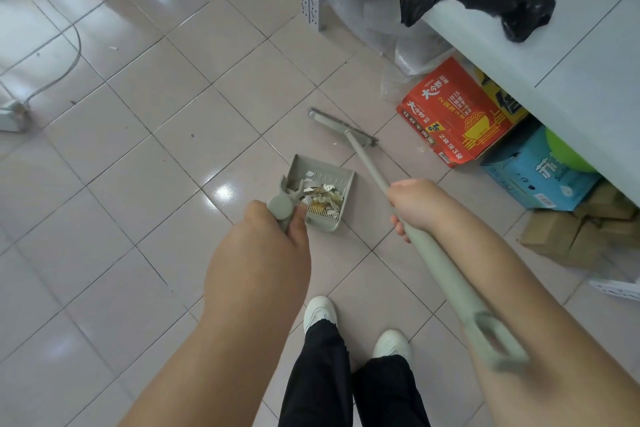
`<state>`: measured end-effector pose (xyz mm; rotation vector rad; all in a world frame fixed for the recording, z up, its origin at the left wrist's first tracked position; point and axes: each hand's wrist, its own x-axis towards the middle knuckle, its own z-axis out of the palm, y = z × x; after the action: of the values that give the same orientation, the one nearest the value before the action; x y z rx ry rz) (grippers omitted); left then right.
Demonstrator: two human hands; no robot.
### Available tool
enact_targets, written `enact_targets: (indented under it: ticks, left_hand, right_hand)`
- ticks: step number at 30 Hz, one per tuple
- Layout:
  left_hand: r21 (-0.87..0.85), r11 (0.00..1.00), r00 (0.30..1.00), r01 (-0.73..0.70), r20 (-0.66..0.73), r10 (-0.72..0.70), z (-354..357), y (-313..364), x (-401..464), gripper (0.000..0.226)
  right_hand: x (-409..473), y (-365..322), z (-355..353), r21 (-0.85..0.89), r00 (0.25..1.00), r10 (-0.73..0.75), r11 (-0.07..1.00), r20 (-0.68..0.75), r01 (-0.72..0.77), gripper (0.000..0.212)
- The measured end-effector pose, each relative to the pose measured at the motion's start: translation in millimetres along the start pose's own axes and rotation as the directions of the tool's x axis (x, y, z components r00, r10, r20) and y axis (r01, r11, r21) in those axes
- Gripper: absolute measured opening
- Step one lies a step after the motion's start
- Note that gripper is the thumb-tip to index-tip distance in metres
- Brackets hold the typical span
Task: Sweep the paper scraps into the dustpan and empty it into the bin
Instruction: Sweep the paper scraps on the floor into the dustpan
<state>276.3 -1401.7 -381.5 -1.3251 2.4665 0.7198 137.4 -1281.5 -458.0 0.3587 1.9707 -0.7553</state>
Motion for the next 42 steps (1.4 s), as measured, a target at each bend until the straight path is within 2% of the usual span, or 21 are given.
enact_targets:
  ticks: [2,7,10,13,16,20,24,28,32,39,42]
  left_hand:
    - [0.002,1.0,1.0,-0.002,-0.002,0.002,0,1,1,0.039]
    - [0.004,1.0,1.0,-0.01,-0.001,0.01,2,3,7,0.039]
    - [0.003,1.0,1.0,-0.019,0.002,0.019,2,3,9,0.041]
    - [-0.004,1.0,1.0,-0.025,-0.004,0.025,1,4,10,0.041]
    - [-0.009,1.0,1.0,-0.016,-0.001,0.016,1,5,11,0.042]
    - [-0.011,1.0,1.0,-0.012,-0.011,0.012,2,7,8,0.041]
    - [-0.014,1.0,1.0,-0.018,-0.024,0.018,2,6,7,0.04]
    - [-0.034,0.999,1.0,-0.013,-0.023,0.012,2,4,1,0.039]
    - [-0.012,1.0,1.0,-0.013,-0.011,0.013,3,-2,-2,0.038]
    - [-0.028,0.999,1.0,-0.021,-0.004,0.021,2,-2,-5,0.039]
    - [-0.039,0.997,0.998,-0.063,0.003,0.063,4,0,-11,0.04]
  right_hand:
    - [17,-12,1,-0.085,0.999,-0.018,0.996,-0.027,0.015,0.02]
    - [41,-30,9,-0.254,1.0,0.026,0.967,0.012,-0.022,0.021]
    - [36,-20,15,-0.272,0.999,0.014,0.962,0.051,0.0,0.022]
    - [17,-2,18,-0.271,0.991,0.093,0.96,0.091,-0.065,0.016]
    - [-11,10,19,-0.312,0.981,0.134,0.947,0.143,-0.083,0.021]
    - [-41,24,20,-0.259,0.967,0.179,0.957,0.183,-0.129,0.024]
    - [-52,34,21,-0.195,0.955,0.234,0.961,0.185,-0.197,0.016]
    - [-51,41,20,-0.202,0.962,0.166,0.972,0.216,-0.122,0.03]
    - [-56,41,8,-0.144,0.965,0.16,0.981,0.209,-0.131,0.019]
    - [-55,35,3,-0.066,0.977,0.116,0.992,0.18,-0.106,0.016]
    - [-47,24,12,-0.082,0.978,0.1,0.993,0.185,-0.086,0.023]
